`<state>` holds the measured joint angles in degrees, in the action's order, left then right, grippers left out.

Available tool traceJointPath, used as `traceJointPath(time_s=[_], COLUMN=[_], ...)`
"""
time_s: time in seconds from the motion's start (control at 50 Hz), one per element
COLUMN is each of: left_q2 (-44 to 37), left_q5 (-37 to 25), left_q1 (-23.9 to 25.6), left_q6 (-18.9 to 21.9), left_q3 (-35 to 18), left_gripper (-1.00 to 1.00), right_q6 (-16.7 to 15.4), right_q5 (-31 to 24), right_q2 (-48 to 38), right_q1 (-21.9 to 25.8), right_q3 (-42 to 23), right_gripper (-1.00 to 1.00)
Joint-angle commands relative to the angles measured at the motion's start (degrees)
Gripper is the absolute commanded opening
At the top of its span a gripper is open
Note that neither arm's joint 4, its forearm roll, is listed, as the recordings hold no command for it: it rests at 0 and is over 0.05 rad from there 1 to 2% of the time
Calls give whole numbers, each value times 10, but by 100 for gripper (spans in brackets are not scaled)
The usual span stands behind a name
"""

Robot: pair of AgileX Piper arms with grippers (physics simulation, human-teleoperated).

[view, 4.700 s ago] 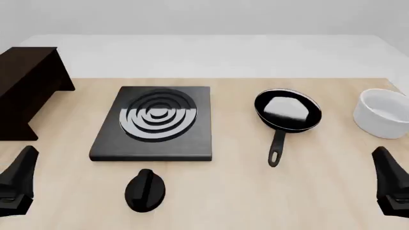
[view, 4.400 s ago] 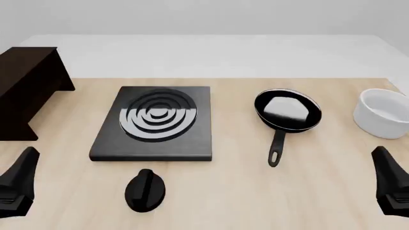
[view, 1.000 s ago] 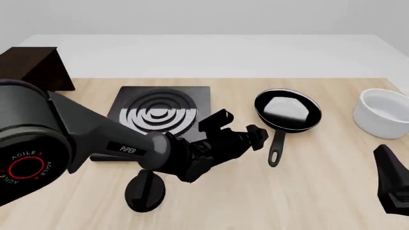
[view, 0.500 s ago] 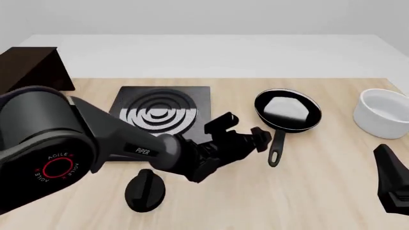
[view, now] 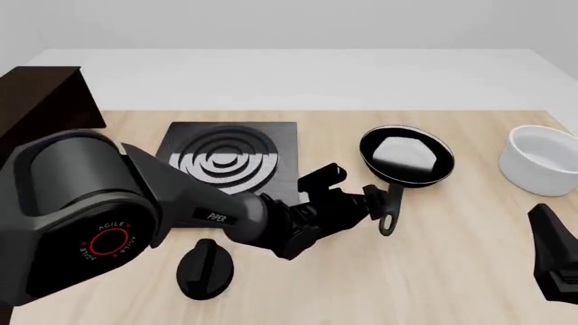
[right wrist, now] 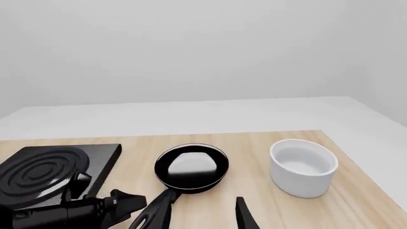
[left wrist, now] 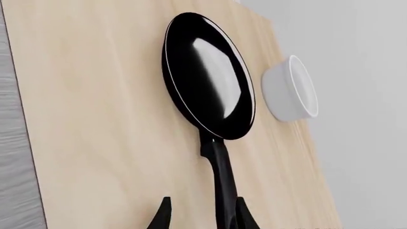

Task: Put the frying pan on top of the cabinet.

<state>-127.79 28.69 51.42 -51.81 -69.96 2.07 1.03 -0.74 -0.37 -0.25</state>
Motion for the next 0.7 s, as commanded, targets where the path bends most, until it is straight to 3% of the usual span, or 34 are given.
traceJointPath(time_s=[0.02, 0.7], left_q2=[-11, -52], left_q5=[-6, -26], left_q1=[8, 22], left_q6=[1, 11], left_q3=[-16, -67], left_gripper=[100, 100], right_q6=[0, 1], right_q5=[0, 10], right_q2=[0, -13], right_q1=[0, 1], right_q3=[0, 0], right_gripper=[100, 100])
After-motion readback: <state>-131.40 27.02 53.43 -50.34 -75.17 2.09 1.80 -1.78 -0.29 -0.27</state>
